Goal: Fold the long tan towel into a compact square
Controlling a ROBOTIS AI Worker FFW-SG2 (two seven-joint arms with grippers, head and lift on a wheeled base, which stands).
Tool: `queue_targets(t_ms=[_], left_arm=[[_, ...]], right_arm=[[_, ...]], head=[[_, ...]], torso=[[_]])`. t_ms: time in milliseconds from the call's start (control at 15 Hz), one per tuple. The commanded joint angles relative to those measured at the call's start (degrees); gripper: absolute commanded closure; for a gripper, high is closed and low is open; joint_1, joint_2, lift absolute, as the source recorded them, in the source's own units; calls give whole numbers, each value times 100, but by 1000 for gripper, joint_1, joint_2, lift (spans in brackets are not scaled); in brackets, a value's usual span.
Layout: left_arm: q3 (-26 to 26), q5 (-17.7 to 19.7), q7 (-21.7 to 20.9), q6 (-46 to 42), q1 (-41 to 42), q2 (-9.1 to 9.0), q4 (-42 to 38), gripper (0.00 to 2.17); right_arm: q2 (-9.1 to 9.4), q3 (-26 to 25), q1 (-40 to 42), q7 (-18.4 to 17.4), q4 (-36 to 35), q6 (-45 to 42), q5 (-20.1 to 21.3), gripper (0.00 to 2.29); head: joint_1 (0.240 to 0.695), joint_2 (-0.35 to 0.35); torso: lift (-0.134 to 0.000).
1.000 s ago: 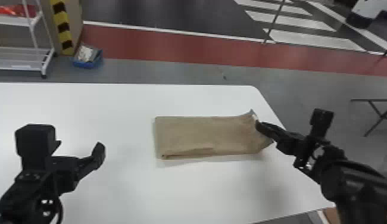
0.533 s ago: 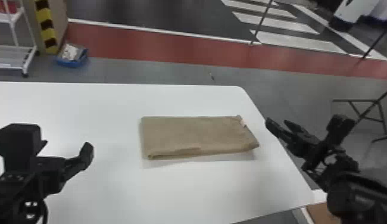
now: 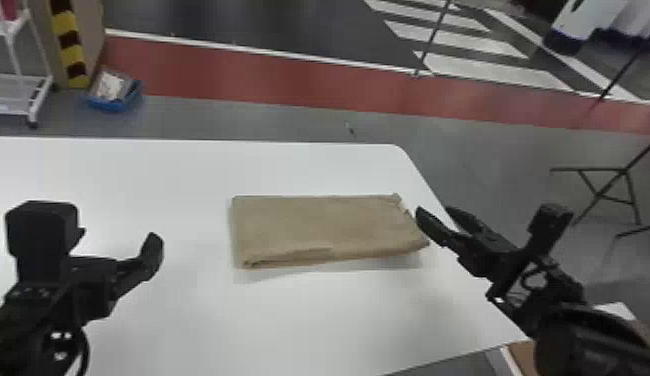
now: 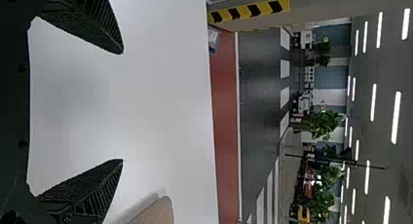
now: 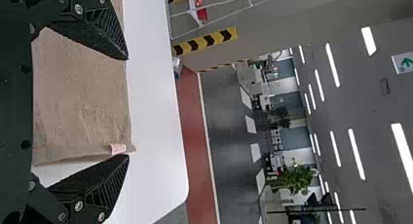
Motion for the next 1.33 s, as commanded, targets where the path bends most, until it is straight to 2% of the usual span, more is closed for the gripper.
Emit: queue_targets(t_ms=[0, 200, 267, 400, 667, 867, 1000, 1267], left_arm=[[-92, 52, 17, 9, 18, -24, -10, 90], [-285, 17, 105, -79, -8, -120, 78, 90], [-311, -10, 123, -220, -35, -129, 122, 90], [-223, -10, 149, -396, -52, -129, 113, 90], [172, -18, 184, -448, 80, -76, -159, 90], [374, -18, 184, -659, 203, -50, -274, 90], [462, -18, 184, -976, 255, -32, -282, 90], [471, -27, 255, -1573, 238, -24, -168, 90]], right_arm=[[156, 155, 115, -8, -194, -73, 88, 194], [253, 234, 159, -8, -194, -90, 132, 228], [235, 322, 168, 53, -203, -90, 176, 599], [218, 603, 159, 229, -238, -73, 308, 2040], [323, 1500, -333, 1, 43, -2, 1073, 2071], [332, 2001, -658, -342, 430, 173, 1424, 2071], [393, 2106, -773, -483, 623, 349, 1503, 2071], [455, 2238, -817, -509, 667, 630, 1635, 2071]], head=[[695, -305], [695, -297], [695, -301], [695, -294], [695, -230], [695, -137], [695, -106], [695, -73]], torso=[[-125], [-125], [-125], [-125], [-125], [-125], [-125], [-125]])
